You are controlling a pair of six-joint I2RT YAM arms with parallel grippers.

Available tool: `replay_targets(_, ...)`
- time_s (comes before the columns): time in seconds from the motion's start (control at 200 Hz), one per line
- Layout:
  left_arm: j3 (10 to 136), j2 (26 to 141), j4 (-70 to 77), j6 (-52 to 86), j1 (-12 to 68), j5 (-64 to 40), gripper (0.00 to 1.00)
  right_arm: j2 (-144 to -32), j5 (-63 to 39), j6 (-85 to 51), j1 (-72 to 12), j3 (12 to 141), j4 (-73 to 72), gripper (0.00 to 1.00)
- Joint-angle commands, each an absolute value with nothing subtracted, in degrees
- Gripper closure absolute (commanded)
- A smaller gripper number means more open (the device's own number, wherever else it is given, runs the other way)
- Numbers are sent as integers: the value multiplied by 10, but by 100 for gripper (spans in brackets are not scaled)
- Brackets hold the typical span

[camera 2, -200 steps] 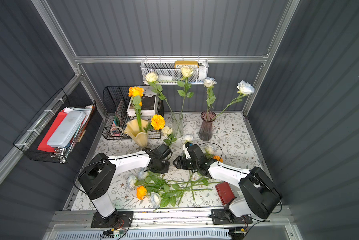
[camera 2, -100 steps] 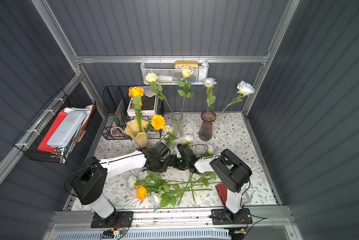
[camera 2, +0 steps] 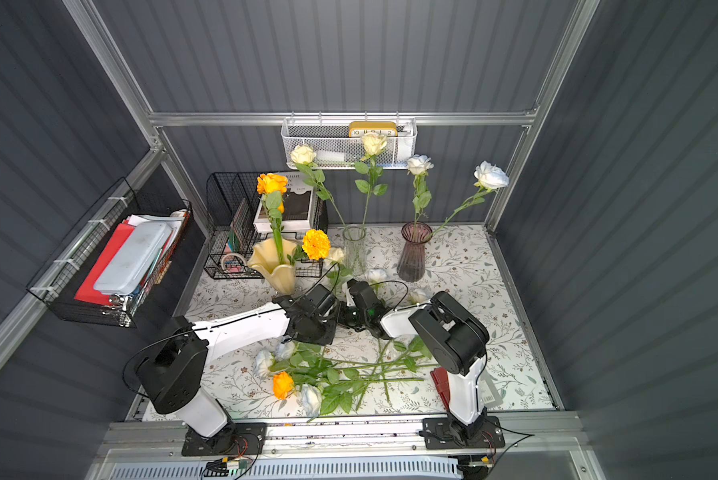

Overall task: Arrange the flowers in different vases according to their colors
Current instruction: Pick up the flower at the center of the board.

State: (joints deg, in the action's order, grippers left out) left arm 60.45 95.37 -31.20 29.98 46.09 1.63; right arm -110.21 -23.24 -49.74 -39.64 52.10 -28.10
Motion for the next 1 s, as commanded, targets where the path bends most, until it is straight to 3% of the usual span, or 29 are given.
replay_targets(0.0,594,927,-308,296,461,16,100,-1074,-214,-475,-400,518,-261,97)
replay_targets(0.07,591,917,-310,305,461,17,100,-1052,-206,-471,-400,502,-254,100)
replay_targets(0.145,592,908,-310,313,461,37,89,-1029,-201,-474,-401,487,-256,100)
replay_targets(0.28,601,887,-318,330,461,81,45,-991,-198,-466,-405,475,-238,100)
replay_targets(0.465,623,838,-339,350,457,144,18,-964,-196,-451,-403,493,-193,100)
replay_targets(0.775,616,795,-363,373,411,173,12,-915,-280,-450,-404,513,-90,100)
replay_targets(0.996,581,768,-341,377,395,171,13,-782,-315,-424,-426,477,47,100)
